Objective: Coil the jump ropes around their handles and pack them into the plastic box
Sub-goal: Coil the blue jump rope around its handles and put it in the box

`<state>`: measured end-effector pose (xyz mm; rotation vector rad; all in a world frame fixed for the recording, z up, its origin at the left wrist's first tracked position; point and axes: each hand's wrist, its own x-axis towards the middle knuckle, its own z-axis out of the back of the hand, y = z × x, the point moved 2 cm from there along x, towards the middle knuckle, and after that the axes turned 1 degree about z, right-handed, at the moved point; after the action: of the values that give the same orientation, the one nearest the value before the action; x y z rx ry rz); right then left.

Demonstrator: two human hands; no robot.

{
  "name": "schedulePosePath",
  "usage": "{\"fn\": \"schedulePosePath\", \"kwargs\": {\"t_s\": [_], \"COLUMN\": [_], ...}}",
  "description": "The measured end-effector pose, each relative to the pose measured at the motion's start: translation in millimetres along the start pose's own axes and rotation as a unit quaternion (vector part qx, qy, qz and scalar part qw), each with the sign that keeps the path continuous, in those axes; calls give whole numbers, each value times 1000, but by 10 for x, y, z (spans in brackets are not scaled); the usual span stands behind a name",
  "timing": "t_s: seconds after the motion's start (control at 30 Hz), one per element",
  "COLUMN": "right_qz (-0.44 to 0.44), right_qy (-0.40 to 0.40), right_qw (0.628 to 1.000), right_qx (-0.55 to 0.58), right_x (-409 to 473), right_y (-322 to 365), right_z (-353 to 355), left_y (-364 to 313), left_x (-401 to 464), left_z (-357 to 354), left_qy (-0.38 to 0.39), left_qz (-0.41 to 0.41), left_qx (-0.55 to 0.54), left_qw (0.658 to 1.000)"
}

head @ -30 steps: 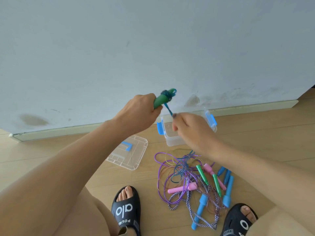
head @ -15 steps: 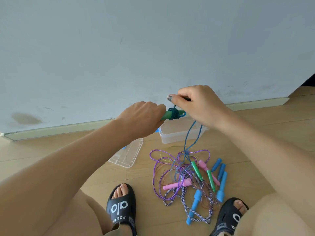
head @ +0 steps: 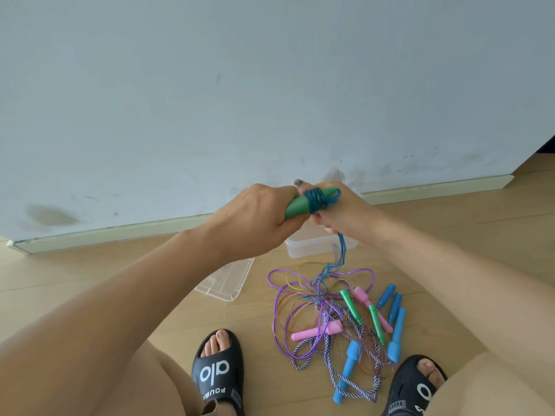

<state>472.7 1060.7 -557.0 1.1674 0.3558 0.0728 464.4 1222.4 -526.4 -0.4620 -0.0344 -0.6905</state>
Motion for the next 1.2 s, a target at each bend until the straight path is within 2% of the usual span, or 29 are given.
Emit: {"fn": "schedulePosePath", "kwargs": {"t_s": [0.1,0.17,0.3,0.43,0.5,0.63,0.77,0.83,0.93,1.03,1.1,1.2], "right_qz": [-36,-37,-10,71,123,188,167,152,120,64,40,1], "right_qy": [-22,-36,-51,-35,-60,-144,-143,-117,-43,28,14,-31], "right_qw": [999,998,996,972,954,933,942,951,973,997,999,998], "right_qx": [-27,-46,-76,-223,-265,-270,-254,-244,-194,-37,-22,-60], "right_x": [-18,-65,-156,-273,-290,-230,-62,13,90,128,129,76], "right_y": [-86,-107,-42,36,135,290,247,200,105,-22,-88,-162], "right_z": [-181,-265,-265,-280,-277,-65,103,174,204,94,10,-97], "left_y": [129,262,471,565,532,320,158,89,-3,-48,-27,108], "left_x": [62,79,17,16,19,43,39,31,24,13,9,39], "left_z": [45,63,71,27,-49,-186,-177,-182,-159,-95,-33,49], "left_qy": [-8,31,123,130,146,194,186,166,125,90,58,24], "left_qz": [119,186,239,215,177,101,41,4,-35,-18,18,116], "left_qx": [-82,-84,-110,21,94,180,226,231,201,111,21,-83], "left_qw": [989,978,957,968,969,959,955,959,971,990,998,990]}}
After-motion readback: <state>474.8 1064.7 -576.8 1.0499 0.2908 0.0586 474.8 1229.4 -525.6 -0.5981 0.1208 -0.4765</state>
